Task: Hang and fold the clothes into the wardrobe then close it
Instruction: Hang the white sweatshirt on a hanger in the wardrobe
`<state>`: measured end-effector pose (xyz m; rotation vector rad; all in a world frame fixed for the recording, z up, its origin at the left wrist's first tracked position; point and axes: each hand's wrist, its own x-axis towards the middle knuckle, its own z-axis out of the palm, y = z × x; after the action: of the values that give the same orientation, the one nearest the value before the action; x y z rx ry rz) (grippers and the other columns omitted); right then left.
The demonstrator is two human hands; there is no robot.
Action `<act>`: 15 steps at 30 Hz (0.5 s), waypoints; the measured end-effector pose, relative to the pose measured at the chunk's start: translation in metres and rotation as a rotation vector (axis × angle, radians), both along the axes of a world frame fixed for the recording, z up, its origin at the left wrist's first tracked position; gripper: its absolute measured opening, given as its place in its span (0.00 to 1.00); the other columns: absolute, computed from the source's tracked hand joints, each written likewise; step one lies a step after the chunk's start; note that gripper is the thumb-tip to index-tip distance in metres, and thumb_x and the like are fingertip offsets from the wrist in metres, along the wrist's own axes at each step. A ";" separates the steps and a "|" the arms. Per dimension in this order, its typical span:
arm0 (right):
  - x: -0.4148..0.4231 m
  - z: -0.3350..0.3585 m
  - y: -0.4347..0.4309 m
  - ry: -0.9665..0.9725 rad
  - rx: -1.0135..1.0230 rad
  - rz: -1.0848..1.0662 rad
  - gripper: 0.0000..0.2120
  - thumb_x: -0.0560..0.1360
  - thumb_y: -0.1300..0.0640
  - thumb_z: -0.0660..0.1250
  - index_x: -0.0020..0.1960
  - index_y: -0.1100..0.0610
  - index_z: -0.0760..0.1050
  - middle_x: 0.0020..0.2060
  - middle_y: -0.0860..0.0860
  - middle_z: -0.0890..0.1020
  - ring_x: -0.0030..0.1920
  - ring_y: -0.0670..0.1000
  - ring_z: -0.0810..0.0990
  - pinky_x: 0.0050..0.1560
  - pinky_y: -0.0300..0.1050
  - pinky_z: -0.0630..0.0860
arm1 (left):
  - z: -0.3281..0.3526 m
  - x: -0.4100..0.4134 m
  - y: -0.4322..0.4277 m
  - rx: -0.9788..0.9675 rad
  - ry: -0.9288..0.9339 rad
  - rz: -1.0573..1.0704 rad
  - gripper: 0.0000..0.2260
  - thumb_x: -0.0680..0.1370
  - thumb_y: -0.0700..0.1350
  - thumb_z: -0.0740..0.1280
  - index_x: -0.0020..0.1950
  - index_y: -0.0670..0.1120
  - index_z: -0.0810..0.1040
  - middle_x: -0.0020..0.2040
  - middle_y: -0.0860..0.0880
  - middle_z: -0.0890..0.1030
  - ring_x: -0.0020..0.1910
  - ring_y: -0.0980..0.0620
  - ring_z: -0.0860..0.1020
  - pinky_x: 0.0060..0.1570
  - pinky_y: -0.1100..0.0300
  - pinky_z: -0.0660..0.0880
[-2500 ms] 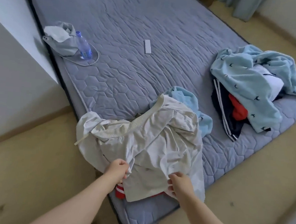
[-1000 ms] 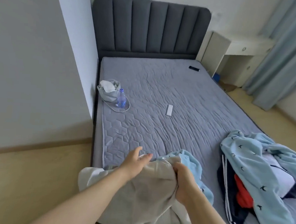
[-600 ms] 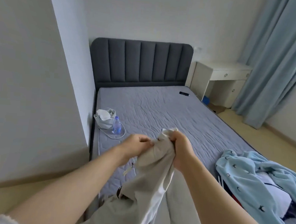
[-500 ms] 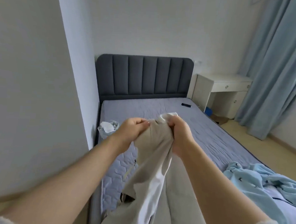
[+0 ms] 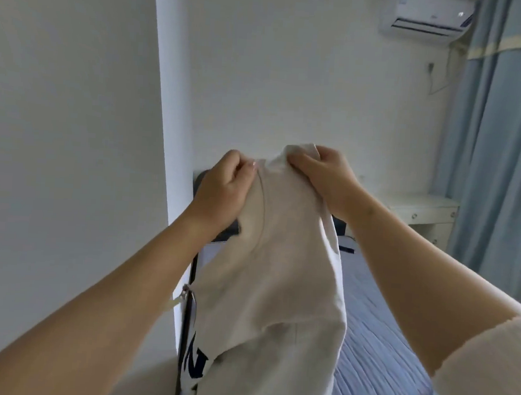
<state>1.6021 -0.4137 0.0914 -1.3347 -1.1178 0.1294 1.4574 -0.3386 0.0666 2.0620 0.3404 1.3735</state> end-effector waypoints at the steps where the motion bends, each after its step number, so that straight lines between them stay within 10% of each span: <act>1: 0.004 -0.018 -0.001 -0.024 -0.062 -0.055 0.08 0.73 0.56 0.69 0.36 0.56 0.77 0.30 0.49 0.77 0.31 0.44 0.73 0.32 0.36 0.71 | -0.015 0.002 0.000 0.004 0.062 0.052 0.12 0.80 0.43 0.58 0.37 0.47 0.67 0.31 0.54 0.69 0.28 0.63 0.68 0.30 0.72 0.65; 8: -0.001 -0.209 -0.023 0.076 -0.624 -0.324 0.11 0.74 0.59 0.63 0.55 0.56 0.75 0.47 0.50 0.79 0.50 0.53 0.77 0.44 0.38 0.66 | -0.173 0.026 0.005 -0.460 0.723 0.271 0.10 0.81 0.45 0.53 0.54 0.44 0.72 0.51 0.43 0.76 0.47 0.46 0.74 0.45 0.56 0.67; 15: -0.051 -0.321 -0.044 0.295 -0.911 0.083 0.09 0.69 0.54 0.71 0.43 0.49 0.71 0.39 0.45 0.76 0.37 0.42 0.73 0.34 0.31 0.69 | -0.240 0.026 0.007 -1.434 0.217 0.251 0.11 0.79 0.34 0.58 0.58 0.33 0.75 0.44 0.40 0.77 0.45 0.44 0.75 0.46 0.54 0.71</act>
<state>1.5508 -0.4579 -0.2300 -1.9747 -0.8741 0.9546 1.4838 -0.3319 -0.1731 0.9253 1.2552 0.5866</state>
